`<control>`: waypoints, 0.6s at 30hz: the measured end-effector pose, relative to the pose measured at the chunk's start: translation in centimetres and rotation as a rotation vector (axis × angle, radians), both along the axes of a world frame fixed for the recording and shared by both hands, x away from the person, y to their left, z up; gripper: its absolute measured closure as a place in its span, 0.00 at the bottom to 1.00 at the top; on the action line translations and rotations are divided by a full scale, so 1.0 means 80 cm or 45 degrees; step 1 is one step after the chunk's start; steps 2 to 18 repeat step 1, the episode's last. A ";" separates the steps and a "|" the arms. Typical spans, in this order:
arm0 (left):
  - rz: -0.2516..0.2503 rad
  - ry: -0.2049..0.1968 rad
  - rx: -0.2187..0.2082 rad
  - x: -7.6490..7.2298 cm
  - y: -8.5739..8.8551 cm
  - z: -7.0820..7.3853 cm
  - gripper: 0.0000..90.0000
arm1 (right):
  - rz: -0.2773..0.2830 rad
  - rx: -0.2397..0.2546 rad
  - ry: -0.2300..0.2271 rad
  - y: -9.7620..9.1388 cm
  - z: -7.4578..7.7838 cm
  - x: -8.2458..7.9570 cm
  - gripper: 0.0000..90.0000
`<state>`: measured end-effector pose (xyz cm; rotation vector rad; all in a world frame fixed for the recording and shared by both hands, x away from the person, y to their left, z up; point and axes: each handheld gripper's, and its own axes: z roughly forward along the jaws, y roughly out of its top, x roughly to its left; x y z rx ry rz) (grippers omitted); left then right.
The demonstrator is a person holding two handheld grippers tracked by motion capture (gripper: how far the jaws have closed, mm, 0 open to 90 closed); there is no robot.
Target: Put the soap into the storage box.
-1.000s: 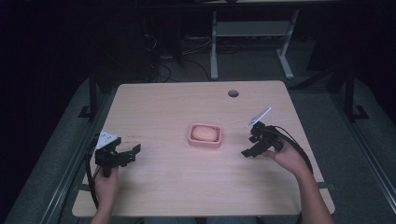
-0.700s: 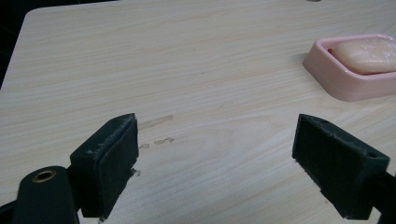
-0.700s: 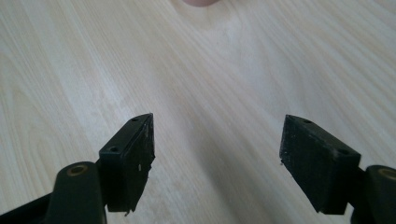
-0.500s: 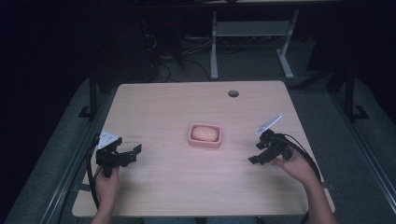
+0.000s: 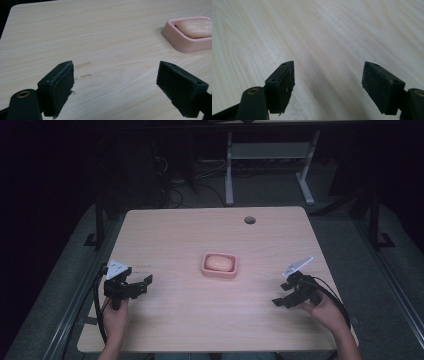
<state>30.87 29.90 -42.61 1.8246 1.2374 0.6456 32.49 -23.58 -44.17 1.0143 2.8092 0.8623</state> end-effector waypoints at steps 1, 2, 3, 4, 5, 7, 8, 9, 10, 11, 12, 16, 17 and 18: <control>-0.004 0.000 0.006 0.000 0.000 0.000 0.16 | -0.006 0.005 -0.002 -0.002 -0.001 -0.004 0.29; -0.004 0.000 0.006 0.000 0.000 0.000 0.16 | -0.006 0.005 -0.002 -0.002 -0.001 -0.004 0.29; -0.004 0.000 0.006 0.000 0.000 0.000 0.16 | -0.006 0.005 -0.002 -0.002 -0.001 -0.004 0.29; -0.004 0.000 0.006 0.000 0.000 0.000 0.16 | -0.006 0.005 -0.002 -0.002 -0.001 -0.004 0.29; -0.004 0.000 0.006 0.000 0.000 0.000 0.16 | -0.006 0.005 -0.002 -0.002 -0.001 -0.004 0.29; -0.004 0.000 0.006 0.000 0.000 0.000 0.16 | -0.006 0.005 -0.002 -0.002 -0.001 -0.004 0.29; -0.004 0.000 0.006 0.000 0.000 0.000 0.16 | -0.006 0.005 -0.002 -0.002 -0.001 -0.004 0.29; -0.004 0.000 0.006 0.000 0.000 0.000 0.16 | -0.006 0.005 -0.002 -0.002 -0.001 -0.004 0.29; -0.004 0.000 0.006 0.000 0.000 0.000 0.16 | -0.006 0.005 -0.002 -0.002 -0.001 -0.004 0.29; -0.004 0.000 0.006 0.000 0.000 0.000 0.16 | -0.006 0.005 -0.002 -0.002 -0.001 -0.004 0.29; -0.004 0.000 0.006 0.000 0.000 0.000 0.16 | -0.006 0.005 -0.002 -0.002 -0.001 -0.004 0.29; -0.004 0.000 0.006 0.000 0.000 0.000 0.16 | -0.006 0.005 -0.002 -0.002 -0.001 -0.004 0.29; -0.004 0.000 0.006 0.000 0.000 0.000 0.16 | -0.006 0.005 -0.002 -0.002 -0.001 -0.004 0.29; -0.004 0.000 0.006 0.000 0.000 0.000 0.16 | -0.006 0.005 -0.002 -0.002 -0.001 -0.004 0.29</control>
